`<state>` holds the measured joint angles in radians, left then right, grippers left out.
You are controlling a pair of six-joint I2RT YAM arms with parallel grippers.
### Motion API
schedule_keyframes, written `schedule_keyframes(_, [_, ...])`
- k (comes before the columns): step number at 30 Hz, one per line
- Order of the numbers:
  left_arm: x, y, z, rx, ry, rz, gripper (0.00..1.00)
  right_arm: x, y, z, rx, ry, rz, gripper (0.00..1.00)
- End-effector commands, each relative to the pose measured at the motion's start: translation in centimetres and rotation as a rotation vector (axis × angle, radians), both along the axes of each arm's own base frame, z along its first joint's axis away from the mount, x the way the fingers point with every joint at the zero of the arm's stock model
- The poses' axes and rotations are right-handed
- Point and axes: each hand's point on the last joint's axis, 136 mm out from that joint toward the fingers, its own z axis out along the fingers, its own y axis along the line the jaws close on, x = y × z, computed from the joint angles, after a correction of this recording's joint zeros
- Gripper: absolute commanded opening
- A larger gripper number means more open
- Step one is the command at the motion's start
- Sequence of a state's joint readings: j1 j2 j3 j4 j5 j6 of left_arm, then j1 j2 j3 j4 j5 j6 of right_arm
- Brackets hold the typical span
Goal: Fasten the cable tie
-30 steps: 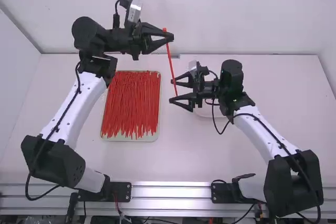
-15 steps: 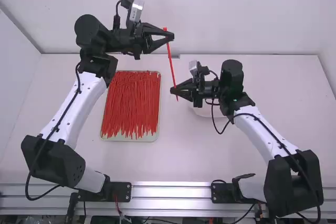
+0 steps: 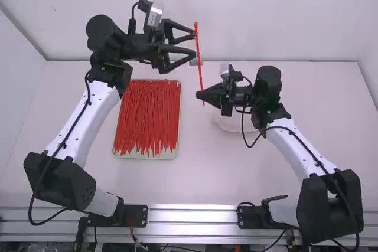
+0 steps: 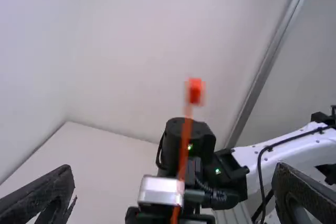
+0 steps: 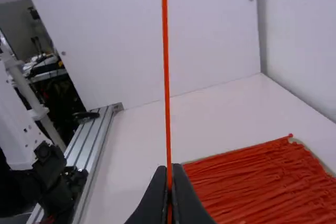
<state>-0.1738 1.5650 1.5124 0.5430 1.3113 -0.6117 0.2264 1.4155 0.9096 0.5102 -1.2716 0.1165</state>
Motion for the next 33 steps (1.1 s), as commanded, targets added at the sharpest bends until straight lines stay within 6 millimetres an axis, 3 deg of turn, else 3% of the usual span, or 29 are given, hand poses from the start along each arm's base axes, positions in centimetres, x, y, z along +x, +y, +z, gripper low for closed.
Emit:
schedule_keyframes(1, [0.1, 0.7, 0.6, 0.009, -0.098, 0.022, 0.99, 1.1, -0.9, 1.5, 0.018, 0.011, -0.034, 0.0])
schedule_keyframes(7, [1.4, 1.5, -0.1, 0.018, -0.049, 0.075, 0.99, 3.5, -3.2, 2.7, 0.048, 0.015, -0.155, 0.0])
schedule_keyframes(18, [1.5, 1.5, -0.4, 0.024, -0.06, 0.079, 0.99, 8.2, -5.8, 3.5, 0.005, 0.06, -0.411, 0.0])
schedule_keyframes(22, [2.1, 1.6, -0.5, 0.019, -0.045, 0.112, 0.99, 11.0, -7.3, 2.9, -0.09, 0.075, -0.613, 0.0])
schedule_keyframes(27, [2.4, 1.7, -0.5, 0.021, -0.061, 0.131, 0.99, 14.2, -10.8, 0.8, -0.248, 0.11, -0.959, 0.0])
schedule_keyframes(29, [2.5, 1.7, -0.6, 0.024, -0.078, 0.135, 0.99, 14.5, -11.3, 0.2, -0.278, 0.119, -1.016, 0.0])
schedule_keyframes(33, [4.7, 2.2, -1.1, 0.019, -0.017, 0.255, 0.99, 14.8, -12.8, -1.5, -0.351, 0.169, -1.17, 0.0])
